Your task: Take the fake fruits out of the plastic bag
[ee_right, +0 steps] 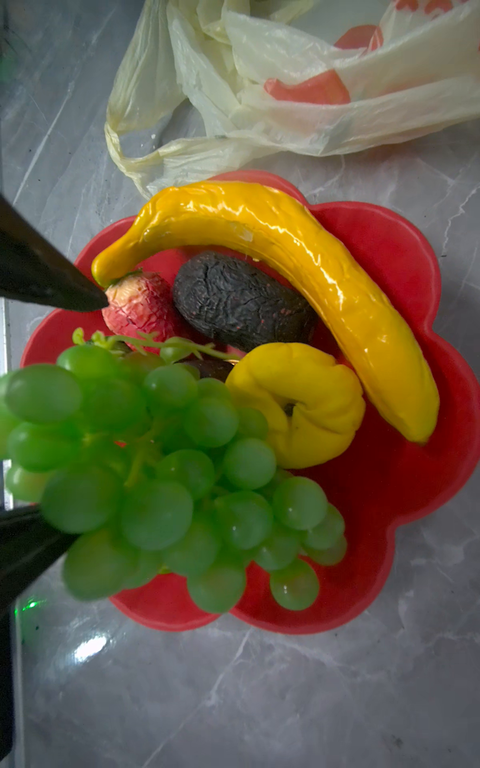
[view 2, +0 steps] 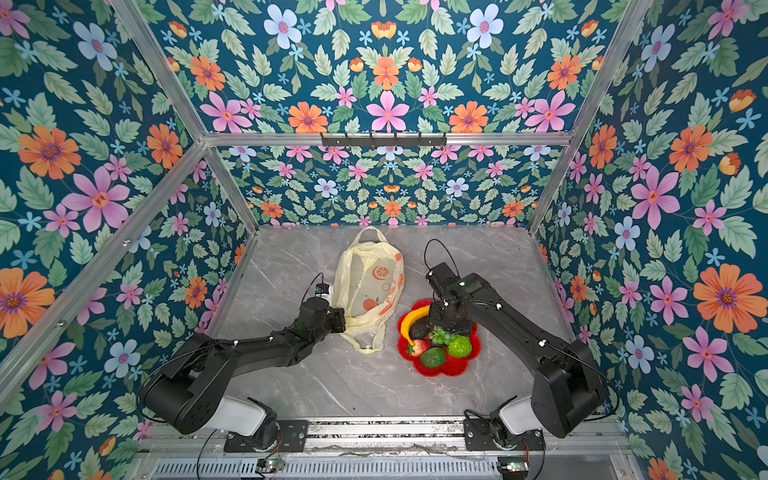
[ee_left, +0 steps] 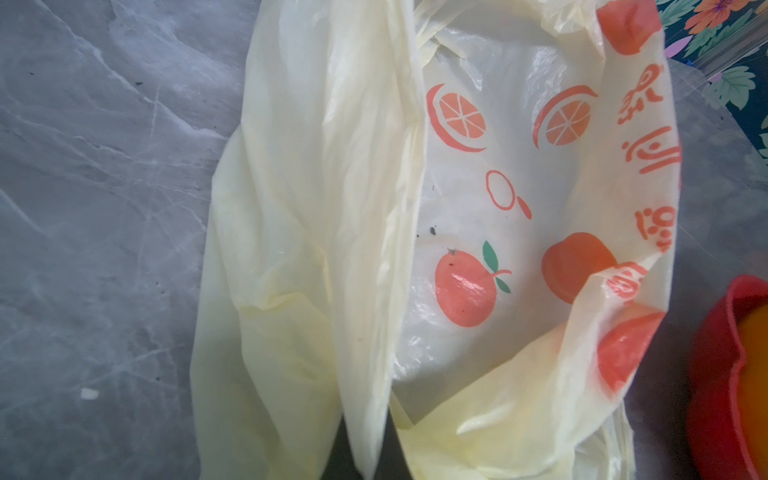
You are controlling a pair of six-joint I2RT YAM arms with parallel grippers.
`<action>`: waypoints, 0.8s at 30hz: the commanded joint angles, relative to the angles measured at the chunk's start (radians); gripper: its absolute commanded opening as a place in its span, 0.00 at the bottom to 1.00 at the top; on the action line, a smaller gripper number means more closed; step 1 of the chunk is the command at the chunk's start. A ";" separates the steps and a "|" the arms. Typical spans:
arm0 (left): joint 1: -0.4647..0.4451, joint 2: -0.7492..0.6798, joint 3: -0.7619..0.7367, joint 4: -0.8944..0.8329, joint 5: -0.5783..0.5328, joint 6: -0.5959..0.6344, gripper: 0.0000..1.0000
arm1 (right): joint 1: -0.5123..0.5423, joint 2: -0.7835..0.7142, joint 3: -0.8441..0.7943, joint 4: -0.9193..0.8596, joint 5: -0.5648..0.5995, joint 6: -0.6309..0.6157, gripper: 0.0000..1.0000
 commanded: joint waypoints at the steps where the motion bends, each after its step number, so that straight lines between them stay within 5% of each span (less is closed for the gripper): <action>1: 0.001 -0.005 0.007 -0.002 -0.011 0.013 0.00 | 0.004 -0.023 0.001 -0.026 -0.009 0.015 0.75; 9: 0.001 0.002 0.028 -0.021 -0.022 0.025 0.00 | 0.006 -0.102 -0.017 -0.046 -0.068 -0.003 0.82; 14: 0.001 0.069 0.155 -0.135 -0.024 0.071 0.00 | -0.005 -0.224 -0.057 -0.001 0.079 -0.018 0.84; 24: 0.002 0.380 0.644 -0.411 -0.103 0.352 0.01 | -0.440 -0.484 -0.344 0.241 -0.103 -0.070 0.86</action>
